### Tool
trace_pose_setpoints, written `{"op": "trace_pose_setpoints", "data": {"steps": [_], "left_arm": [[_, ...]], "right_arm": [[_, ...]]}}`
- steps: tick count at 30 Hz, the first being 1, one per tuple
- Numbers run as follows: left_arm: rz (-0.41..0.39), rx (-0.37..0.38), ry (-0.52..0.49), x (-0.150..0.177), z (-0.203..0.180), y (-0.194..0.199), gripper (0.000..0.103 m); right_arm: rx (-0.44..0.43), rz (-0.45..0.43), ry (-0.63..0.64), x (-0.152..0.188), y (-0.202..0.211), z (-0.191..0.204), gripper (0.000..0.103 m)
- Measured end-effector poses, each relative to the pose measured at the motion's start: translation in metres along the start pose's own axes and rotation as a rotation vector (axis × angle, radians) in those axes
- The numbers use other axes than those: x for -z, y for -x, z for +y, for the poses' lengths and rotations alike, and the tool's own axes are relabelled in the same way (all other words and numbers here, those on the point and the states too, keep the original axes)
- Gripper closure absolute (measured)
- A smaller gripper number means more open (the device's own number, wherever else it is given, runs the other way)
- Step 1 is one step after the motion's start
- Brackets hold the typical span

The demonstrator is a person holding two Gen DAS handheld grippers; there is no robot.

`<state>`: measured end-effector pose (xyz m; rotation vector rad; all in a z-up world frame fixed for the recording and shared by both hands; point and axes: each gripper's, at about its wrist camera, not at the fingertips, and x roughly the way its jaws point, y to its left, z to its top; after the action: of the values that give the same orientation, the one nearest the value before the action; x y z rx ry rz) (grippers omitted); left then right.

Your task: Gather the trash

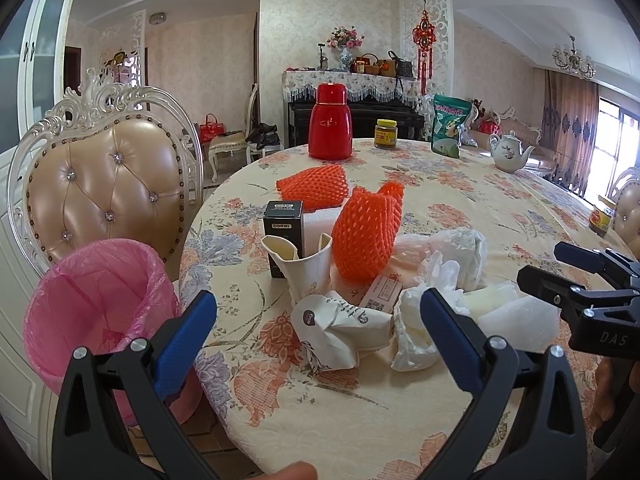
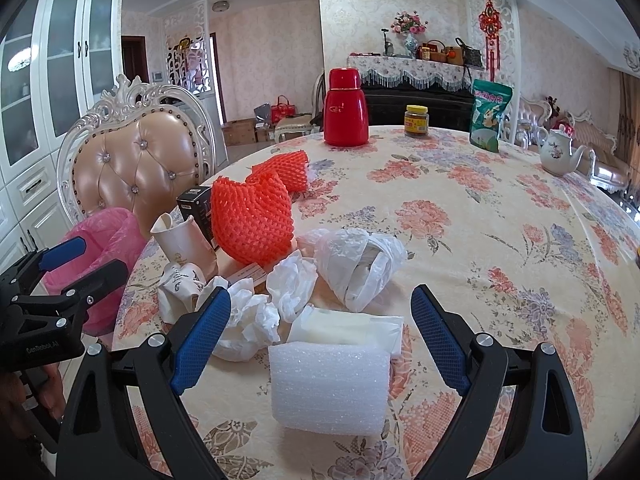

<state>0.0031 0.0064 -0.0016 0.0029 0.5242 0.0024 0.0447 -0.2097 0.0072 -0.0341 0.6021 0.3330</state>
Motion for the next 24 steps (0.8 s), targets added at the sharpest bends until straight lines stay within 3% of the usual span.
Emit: {"op": "trace_pose_setpoints", "data": {"steps": [24], "left_arm": [[0.0,-0.002,0.003,0.0,0.0007,0.0022,0.005]], "right_arm": [[0.0,0.001,-0.001,0.0001,0.0003,-0.0005,0.017]]}}
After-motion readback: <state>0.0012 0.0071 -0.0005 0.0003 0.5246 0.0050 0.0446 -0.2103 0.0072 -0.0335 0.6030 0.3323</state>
